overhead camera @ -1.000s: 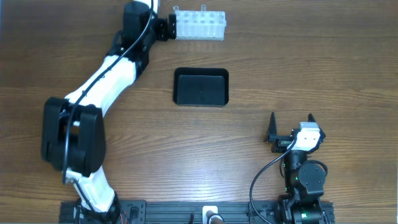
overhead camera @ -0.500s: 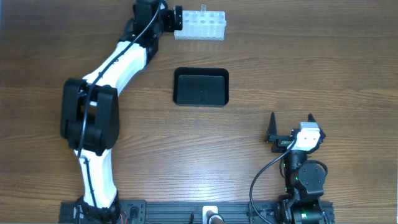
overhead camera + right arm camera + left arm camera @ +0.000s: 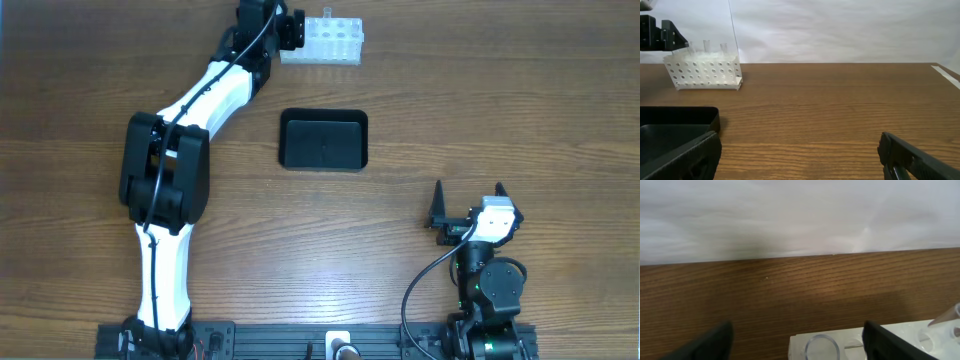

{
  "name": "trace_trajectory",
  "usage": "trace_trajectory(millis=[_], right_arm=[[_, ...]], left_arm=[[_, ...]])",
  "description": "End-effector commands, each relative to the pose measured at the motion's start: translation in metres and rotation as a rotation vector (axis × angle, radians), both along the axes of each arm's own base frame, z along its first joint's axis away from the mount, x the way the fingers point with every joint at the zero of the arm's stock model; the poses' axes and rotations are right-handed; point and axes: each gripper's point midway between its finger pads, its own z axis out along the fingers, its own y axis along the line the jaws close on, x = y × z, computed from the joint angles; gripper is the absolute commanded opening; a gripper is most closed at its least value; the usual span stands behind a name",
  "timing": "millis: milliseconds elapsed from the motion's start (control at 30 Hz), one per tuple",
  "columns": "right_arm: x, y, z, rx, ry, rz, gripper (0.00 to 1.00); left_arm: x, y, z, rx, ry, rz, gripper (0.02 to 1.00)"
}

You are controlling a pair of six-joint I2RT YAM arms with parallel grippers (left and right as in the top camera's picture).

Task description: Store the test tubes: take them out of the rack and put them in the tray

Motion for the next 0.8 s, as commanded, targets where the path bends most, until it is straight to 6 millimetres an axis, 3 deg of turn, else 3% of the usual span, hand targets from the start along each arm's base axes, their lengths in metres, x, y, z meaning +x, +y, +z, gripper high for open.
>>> trace_trajectory(millis=[33,333,800], right_arm=[[-0.0002,0.0024,-0.0010,0.004,-0.002,0.011,0.993],[-0.0002,0.0024,-0.0010,0.004,-0.002,0.011,0.993],[-0.0002,0.0024,-0.0010,0.004,-0.002,0.011,0.993]], left_arm=[[0.0055,-0.0012,0.0013,-0.005,-0.010,0.006,0.717],[0.0052,-0.0022,-0.0046,-0.003,-0.001,0.004,0.511],[0.0036,-0.0109,-0.0028,-0.005,-0.009,-0.010,0.294]])
